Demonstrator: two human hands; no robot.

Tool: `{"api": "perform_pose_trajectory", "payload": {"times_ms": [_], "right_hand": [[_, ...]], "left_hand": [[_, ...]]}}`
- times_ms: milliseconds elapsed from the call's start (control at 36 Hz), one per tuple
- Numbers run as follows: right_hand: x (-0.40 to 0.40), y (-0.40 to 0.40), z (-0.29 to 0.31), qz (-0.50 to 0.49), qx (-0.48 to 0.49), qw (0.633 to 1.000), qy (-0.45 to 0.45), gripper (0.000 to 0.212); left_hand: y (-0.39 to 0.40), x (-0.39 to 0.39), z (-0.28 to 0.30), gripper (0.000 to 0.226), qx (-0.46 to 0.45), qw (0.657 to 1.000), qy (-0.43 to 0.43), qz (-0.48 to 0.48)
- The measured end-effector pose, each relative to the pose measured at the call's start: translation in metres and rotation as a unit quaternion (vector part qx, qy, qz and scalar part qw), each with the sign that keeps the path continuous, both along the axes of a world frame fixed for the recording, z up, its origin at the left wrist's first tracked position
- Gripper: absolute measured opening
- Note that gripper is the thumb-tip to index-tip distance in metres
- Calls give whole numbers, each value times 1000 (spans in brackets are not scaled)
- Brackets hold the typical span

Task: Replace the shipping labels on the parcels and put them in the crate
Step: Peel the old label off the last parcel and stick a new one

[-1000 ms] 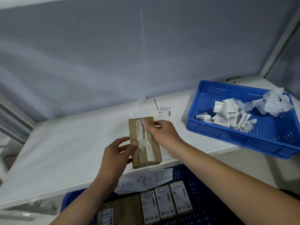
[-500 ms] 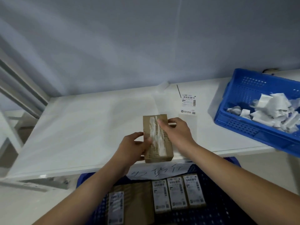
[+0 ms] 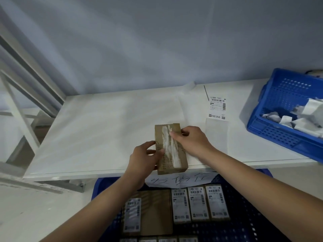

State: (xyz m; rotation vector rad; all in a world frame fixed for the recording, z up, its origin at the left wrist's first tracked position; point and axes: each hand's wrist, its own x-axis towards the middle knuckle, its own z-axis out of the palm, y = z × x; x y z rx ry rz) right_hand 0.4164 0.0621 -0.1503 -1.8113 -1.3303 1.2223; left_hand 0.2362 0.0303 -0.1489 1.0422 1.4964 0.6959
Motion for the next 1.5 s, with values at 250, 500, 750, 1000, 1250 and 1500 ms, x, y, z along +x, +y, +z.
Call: {"api": "perform_pose_trajectory", "payload": {"times_ms": [250,500,750,1000,1250,1500], "right_hand": [[-11,0,-11,-4,-5,1000,-25,31],[-10,3,-9,6,-6,998,-55,32],[-12,3,-2,-1,-20,998,-53,39],[20,19,35,-85,0,996,-26,18],[103,33,33,-209,-60,975,-38,4],[126,29,22,-235,-177,951,89,16]], "left_hand": [[1,-9,-6,45,9,998,58,-7],[-1,-9,-10,40,46,989,138,-22],[8,-4,-1,30,13,983,176,-54],[19,0,1,43,-4,982,190,-13],[34,25,25,35,204,929,301,-70],[54,102,36,31,146,951,243,-123]]}}
